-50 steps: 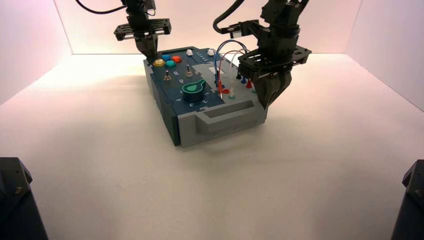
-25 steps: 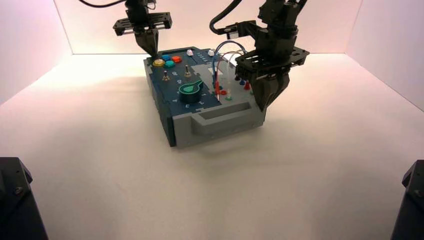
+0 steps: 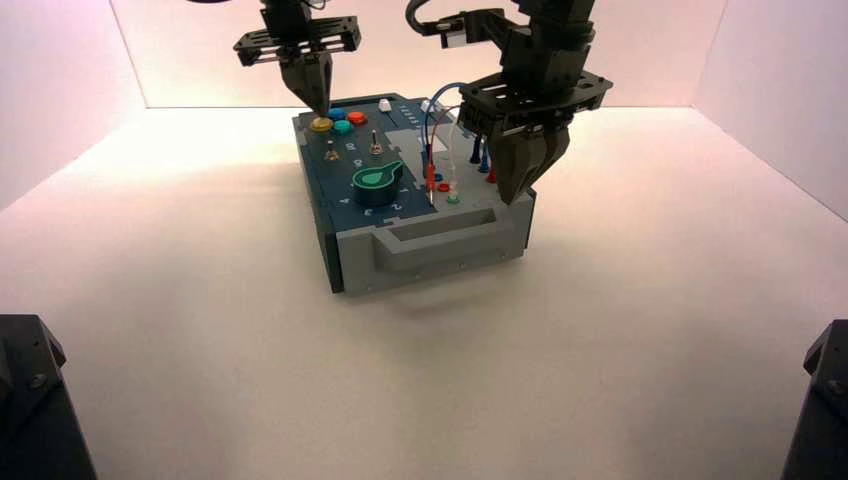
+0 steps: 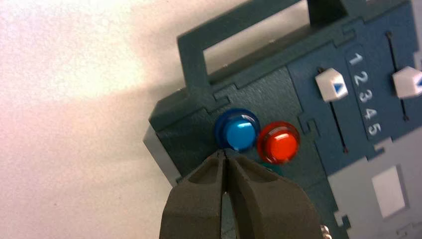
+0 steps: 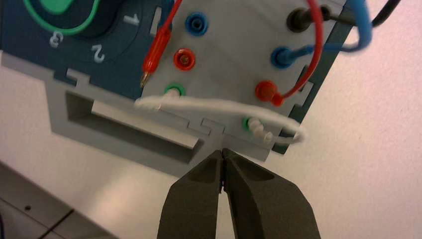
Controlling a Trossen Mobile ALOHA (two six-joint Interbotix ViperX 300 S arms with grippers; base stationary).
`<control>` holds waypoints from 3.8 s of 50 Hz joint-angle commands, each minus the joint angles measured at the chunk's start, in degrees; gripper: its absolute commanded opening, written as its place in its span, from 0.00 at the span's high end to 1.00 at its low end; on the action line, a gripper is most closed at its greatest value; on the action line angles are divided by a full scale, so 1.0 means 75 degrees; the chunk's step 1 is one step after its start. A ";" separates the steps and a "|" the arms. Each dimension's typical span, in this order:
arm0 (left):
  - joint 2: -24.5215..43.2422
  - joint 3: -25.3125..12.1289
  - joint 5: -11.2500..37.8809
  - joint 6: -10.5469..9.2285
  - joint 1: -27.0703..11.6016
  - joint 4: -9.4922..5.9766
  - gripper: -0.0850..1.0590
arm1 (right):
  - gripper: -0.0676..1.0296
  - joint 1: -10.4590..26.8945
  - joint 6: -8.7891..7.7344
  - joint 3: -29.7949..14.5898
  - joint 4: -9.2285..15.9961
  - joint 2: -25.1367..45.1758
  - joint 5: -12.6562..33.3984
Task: Rotate the box clockwise.
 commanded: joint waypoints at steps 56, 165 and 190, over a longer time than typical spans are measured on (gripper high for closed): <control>-0.0703 0.0527 -0.0410 0.0293 0.0703 0.0188 0.95 | 0.96 -0.0305 0.0023 0.0785 -0.0293 -0.1125 0.0152; 0.0047 0.0246 -0.0773 0.0340 0.0551 0.0223 0.95 | 0.96 -0.0457 0.0047 0.0504 -0.0844 0.0012 -0.1852; 0.0270 -0.0187 -0.0832 0.0340 0.0293 0.0211 0.95 | 0.96 -0.0129 0.0035 0.0410 -0.0504 -0.0035 -0.1664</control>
